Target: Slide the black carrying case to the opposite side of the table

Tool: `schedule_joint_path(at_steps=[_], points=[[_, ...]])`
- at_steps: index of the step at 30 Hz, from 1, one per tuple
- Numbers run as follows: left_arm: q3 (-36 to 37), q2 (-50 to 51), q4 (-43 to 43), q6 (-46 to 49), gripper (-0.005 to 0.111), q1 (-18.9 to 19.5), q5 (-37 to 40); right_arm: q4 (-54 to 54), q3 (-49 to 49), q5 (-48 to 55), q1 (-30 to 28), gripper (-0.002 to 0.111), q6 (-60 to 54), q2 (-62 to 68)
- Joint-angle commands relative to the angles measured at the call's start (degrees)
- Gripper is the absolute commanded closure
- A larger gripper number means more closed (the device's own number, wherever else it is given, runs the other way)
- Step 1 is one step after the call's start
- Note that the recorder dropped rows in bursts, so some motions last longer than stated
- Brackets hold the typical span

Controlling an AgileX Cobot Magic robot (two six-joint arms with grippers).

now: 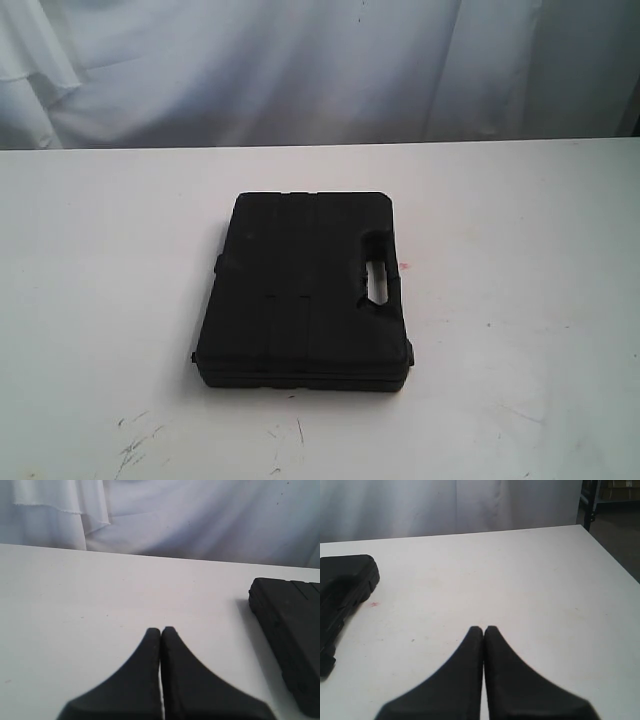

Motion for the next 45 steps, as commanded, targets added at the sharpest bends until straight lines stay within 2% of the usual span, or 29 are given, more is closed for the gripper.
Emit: schedule_joint_path(at_steps=[1,45], points=[[0.3,-0.2,-0.2,0.1,0.107,0.1,-0.4,0.4,0.2,-0.7,-0.2,0.108,-0.2,-0.3],[0.3,-0.2,-0.2,0.1,0.107,0.1,-0.4,0.4,0.2,-1.6,-0.2,0.108,-0.6,-0.3]])
